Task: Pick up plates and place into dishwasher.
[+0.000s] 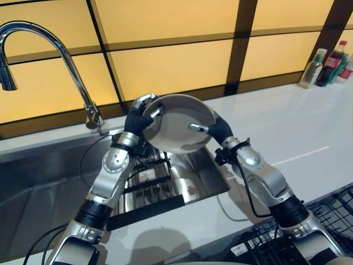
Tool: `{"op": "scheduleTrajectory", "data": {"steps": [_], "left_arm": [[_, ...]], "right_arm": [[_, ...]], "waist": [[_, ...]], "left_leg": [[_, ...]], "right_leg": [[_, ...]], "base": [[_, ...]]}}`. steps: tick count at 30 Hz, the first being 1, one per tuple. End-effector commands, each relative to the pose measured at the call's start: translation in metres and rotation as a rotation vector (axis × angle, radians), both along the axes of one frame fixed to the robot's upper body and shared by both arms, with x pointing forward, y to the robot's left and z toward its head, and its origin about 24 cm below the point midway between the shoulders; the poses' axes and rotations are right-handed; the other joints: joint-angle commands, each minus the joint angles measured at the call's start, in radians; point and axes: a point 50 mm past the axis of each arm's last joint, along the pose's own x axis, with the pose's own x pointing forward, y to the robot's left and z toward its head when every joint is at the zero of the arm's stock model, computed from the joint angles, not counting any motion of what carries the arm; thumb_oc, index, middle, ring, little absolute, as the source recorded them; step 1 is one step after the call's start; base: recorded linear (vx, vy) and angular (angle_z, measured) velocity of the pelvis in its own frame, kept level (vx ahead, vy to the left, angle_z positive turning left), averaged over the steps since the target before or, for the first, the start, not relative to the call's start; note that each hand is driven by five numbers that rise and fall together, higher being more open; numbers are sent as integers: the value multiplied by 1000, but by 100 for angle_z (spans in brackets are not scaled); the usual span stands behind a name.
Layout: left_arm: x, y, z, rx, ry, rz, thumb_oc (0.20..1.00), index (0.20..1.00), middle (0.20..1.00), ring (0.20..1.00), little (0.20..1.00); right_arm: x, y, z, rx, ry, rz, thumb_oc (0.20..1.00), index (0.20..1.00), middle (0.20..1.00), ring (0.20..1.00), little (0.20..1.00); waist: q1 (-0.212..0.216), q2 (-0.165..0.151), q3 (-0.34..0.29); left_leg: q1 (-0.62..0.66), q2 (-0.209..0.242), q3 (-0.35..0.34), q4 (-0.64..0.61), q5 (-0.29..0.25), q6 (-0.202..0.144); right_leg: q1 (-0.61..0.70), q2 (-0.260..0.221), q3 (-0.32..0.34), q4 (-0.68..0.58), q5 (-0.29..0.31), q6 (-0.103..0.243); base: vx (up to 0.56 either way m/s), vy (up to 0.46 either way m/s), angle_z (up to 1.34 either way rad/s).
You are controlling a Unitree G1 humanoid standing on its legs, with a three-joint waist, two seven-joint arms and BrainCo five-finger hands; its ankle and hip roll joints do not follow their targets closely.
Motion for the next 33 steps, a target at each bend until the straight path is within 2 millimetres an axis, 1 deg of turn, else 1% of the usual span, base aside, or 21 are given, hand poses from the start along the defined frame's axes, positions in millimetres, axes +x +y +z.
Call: {"op": "scheduleTrajectory", "data": {"steps": [1, 7, 16, 19, 23, 24, 25, 28, 33], "left_arm": [[4, -19, 19, -50, -72, -81, 200, 200, 200, 200, 200], [6, -19, 18, -50, -52, -78, 200, 200, 200, 200, 200], [3, -15, 14, -60, -48, -67, 200, 200, 200, 200, 200], [4, -15, 16, -62, -50, -65, 200, 200, 200, 200, 200], [7, -14, 15, -93, -27, -48, 200, 200, 200, 200, 200], [7, -12, 14, -112, -12, -31, 1000, 1000, 1000, 1000, 1000], [9, -11, 12, -137, 10, -33, 1000, 1000, 1000, 1000, 1000], [7, -9, 12, -167, -1, -20, 1000, 1000, 1000, 1000, 1000], [7, -2, 19, -197, -23, 22, 1000, 1000, 1000, 1000, 1000]], "right_arm": [[5, 17, 14, -23, -47, 55, 200, 200, 200, 200, 200], [6, 8, 11, -3, -38, 51, 200, 200, 200, 200, 200], [5, 0, 8, -5, -35, 32, 200, 200, 200, 200, 200], [6, -1, 9, -11, -47, 31, 200, 200, 200, 200, 200], [8, -3, 16, -11, -76, 9, 200, 200, 200, 200, 200], [8, -4, 18, -10, -82, 3, 200, 200, 200, 200, 200], [9, -5, 20, -10, -92, -8, 200, 200, 200, 200, 200], [9, -11, 26, -23, -129, -41, 200, 200, 200, 200, 200], [11, -27, 41, -93, -216, -118, 200, 200, 200, 200, 200]], "waist": [[29, -51, -61], [26, -57, -60], [22, -55, -62], [19, -56, -60], [15, -57, -60], [14, -56, -59], [12, -56, -59], [9, -56, -58], [-2, -58, -54]], "left_leg": [[-4, -60, 4, 17, -108, 31], [-4, -56, 0, 6, -101, 29], [-6, -58, 6, 18, -104, 31], [-3, -57, 8, 20, -106, 32], [-2, -55, 14, 24, -108, 31], [-2, -54, 16, 26, -108, 30], [-1, -53, 19, 27, -109, 30], [-4, -49, 23, 35, -112, 30], [-2, -44, 27, 46, -122, 29]], "right_leg": [[-9, -38, -6, 8, -52, 72], [-7, -36, -8, 7, -53, 73], [-13, -36, 1, 8, -49, 73], [-11, -34, 7, 8, -50, 71], [-8, -33, 12, 10, -51, 71], [-8, -32, 13, 11, -51, 71], [-9, -32, 14, 15, -53, 70], [-12, -31, 15, 25, -59, 69], [-17, -27, 25, 41, -69, 65]], "base": [[0, 0, 0], [-30, -5, 0], [-22, -2, 0], [0, 0, 0], [-8, -4, 0], [-37, -18, -1], [-41, -19, -2], [-47, -23, -3], [-18, -15, -1]]}}
